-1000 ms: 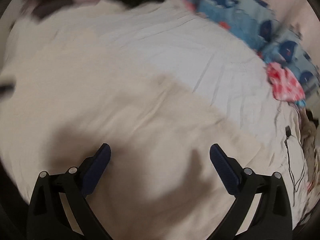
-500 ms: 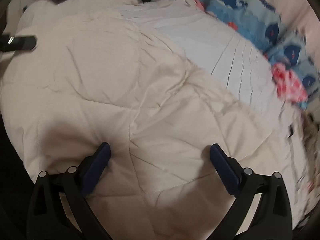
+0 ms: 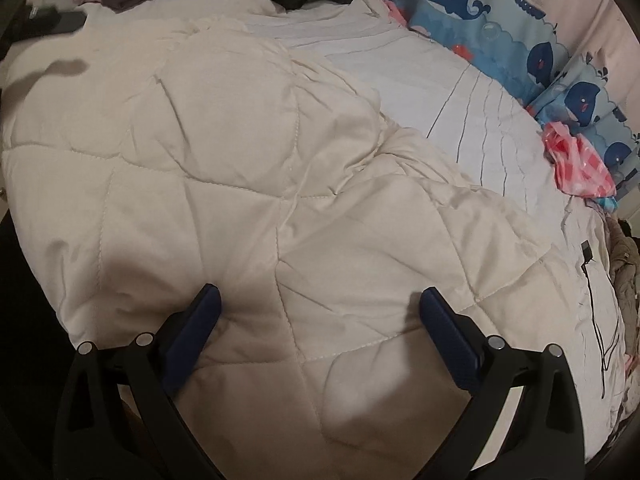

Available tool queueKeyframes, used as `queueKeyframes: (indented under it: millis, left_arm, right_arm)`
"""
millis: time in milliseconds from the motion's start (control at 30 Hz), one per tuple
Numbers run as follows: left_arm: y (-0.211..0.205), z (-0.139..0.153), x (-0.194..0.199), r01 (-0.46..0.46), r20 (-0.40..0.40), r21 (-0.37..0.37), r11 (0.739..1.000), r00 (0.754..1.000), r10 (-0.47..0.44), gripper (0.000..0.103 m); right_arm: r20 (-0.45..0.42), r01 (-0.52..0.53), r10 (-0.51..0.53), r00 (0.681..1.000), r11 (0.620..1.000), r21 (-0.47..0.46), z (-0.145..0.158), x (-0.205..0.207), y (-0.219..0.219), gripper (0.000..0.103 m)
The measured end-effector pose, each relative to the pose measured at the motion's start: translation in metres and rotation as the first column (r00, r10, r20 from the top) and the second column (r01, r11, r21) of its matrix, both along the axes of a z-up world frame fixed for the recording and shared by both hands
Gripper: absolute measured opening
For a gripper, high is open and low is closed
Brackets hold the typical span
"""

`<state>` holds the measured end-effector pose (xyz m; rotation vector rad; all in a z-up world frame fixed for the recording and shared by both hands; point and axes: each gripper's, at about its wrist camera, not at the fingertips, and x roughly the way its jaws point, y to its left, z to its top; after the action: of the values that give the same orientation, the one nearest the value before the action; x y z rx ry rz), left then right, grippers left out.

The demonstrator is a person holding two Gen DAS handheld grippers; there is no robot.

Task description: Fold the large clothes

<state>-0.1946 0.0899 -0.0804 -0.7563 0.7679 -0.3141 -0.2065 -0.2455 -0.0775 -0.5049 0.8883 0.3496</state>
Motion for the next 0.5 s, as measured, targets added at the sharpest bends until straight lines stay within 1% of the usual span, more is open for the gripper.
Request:
queueKeyframes:
  millis: [133, 200, 267, 333, 367, 400, 433, 467, 500]
  left_arm:
    - [-0.014, 0.024, 0.001, 0.035, 0.066, 0.007, 0.999, 0.997, -0.035, 0.082]
    - [-0.023, 0.036, 0.002, 0.057, 0.101, 0.015, 0.998, 0.993, -0.059, 0.075]
    - [-0.038, 0.054, 0.005, 0.094, 0.145, 0.027, 0.995, 0.985, -0.097, 0.072]
    - [-0.063, 0.075, 0.01, 0.145, 0.19, 0.066, 0.987, 0.969, -0.156, 0.068]
    - [-0.075, 0.083, 0.012, 0.166, 0.207, 0.085, 0.982, 0.961, -0.181, 0.064]
    - [-0.092, 0.093, 0.015, 0.197, 0.232, 0.111, 0.974, 0.948, -0.218, 0.061]
    - [-0.104, 0.1, 0.016, 0.219, 0.247, 0.13, 0.967, 0.937, -0.246, 0.061]
    - [-0.125, 0.108, 0.018, 0.251, 0.266, 0.165, 0.954, 0.92, -0.288, 0.06]
    - [-0.144, 0.114, 0.019, 0.28, 0.278, 0.196, 0.94, 0.903, -0.327, 0.059]
  right_arm:
    - [0.026, 0.015, -0.015, 1.0, 1.0, 0.008, -0.002, -0.005, -0.002, 0.096]
    - [0.03, 0.018, -0.019, 0.999, 1.0, 0.011, -0.002, -0.004, -0.004, 0.096]
    - [0.026, 0.023, -0.024, 0.999, 0.999, 0.025, -0.001, -0.009, -0.003, 0.096]
    - [0.012, 0.025, -0.025, 1.0, 0.998, 0.053, 0.001, -0.014, -0.005, 0.096]
    - [-0.007, 0.015, -0.015, 1.0, 0.995, 0.094, 0.004, -0.013, -0.013, 0.096]
    - [-0.027, 0.008, -0.004, 1.0, 0.99, 0.141, 0.007, -0.016, -0.02, 0.096]
    - [-0.047, 0.006, 0.004, 0.999, 0.979, 0.203, 0.011, -0.017, -0.032, 0.096]
    - [-0.068, 0.009, 0.012, 0.998, 0.956, 0.292, 0.016, -0.021, -0.047, 0.096]
    - [-0.091, 0.018, 0.024, 0.996, 0.905, 0.425, 0.024, -0.025, -0.072, 0.096]
